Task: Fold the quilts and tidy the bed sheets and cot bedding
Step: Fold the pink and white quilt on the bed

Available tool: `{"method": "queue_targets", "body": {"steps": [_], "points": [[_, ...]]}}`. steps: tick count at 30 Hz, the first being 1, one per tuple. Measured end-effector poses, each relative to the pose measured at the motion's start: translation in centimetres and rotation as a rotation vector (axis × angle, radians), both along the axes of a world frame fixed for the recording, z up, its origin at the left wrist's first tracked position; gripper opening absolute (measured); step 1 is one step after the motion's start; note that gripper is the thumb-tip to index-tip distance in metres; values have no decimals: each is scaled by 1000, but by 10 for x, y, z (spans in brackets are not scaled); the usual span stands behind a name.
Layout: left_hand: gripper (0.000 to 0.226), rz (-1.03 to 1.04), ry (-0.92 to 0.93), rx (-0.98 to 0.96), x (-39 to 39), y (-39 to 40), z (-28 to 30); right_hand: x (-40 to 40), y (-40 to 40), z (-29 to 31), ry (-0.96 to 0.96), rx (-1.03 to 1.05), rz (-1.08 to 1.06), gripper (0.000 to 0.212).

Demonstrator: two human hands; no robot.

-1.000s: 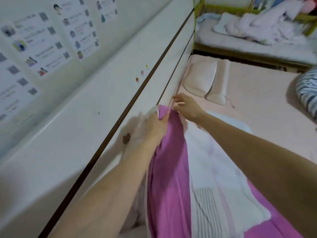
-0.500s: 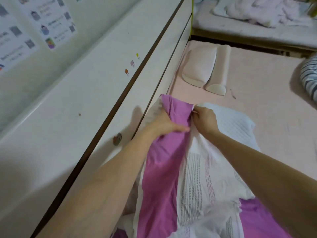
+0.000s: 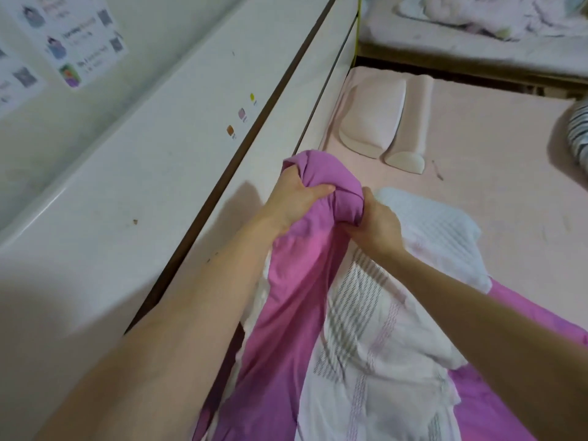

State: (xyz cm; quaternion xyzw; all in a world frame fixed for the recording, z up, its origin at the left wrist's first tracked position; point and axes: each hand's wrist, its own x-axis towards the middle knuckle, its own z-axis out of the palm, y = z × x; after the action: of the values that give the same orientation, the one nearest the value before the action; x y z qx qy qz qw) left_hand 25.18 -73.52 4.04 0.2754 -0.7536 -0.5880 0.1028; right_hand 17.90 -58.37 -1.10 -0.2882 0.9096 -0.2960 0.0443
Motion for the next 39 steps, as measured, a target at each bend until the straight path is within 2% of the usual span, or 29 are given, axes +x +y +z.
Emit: {"method": "queue_targets", "body": {"steps": [3,5,7,8,11,13,15,17,18,20,23,26,30,32,35,37,39], "points": [[71,-27,-52,-133,7,6,-14,-3,-4,-4,146,37,-44,33],[49,-60,-164,-274,20,10,-37,-3,-9,-4,156,9,-37,21],[23,54,-239,-448,26,9,-52,-4,-18,-5,182,-5,4,19],[18,139,-224,-495,22,5,-53,-8,-27,-3,223,-2,21,21],[6,368,-36,-402,-3,-11,-40,-27,-59,5,364,5,33,34],[21,452,61,-280,-25,-25,-36,-42,-84,7,437,25,23,37],[51,474,-13,-292,-38,-31,-47,-53,-101,-5,445,101,-2,46],[81,388,-216,-367,-37,-30,-78,-54,-101,-35,306,223,-24,66],[87,300,-310,-435,-34,-28,-96,-53,-97,-55,238,272,-21,73],[84,98,-418,-573,-24,-14,-144,-41,-73,-107,120,329,0,72],[70,-99,-493,-726,4,5,-183,-7,-27,-151,71,300,38,66],[77,-268,-654,-819,34,22,-245,19,13,-211,26,421,80,69],[83,-455,-810,-897,52,20,-297,17,30,-273,-268,593,171,76],[83,-516,-885,-873,42,13,-305,8,25,-286,-318,633,194,77],[80,-518,-940,-785,32,21,-290,16,27,-278,-341,532,163,72],[68,-494,-914,-758,35,35,-263,35,42,-253,-424,365,127,57],[48,-537,-836,-786,41,51,-231,58,66,-219,-475,242,86,41]]}}
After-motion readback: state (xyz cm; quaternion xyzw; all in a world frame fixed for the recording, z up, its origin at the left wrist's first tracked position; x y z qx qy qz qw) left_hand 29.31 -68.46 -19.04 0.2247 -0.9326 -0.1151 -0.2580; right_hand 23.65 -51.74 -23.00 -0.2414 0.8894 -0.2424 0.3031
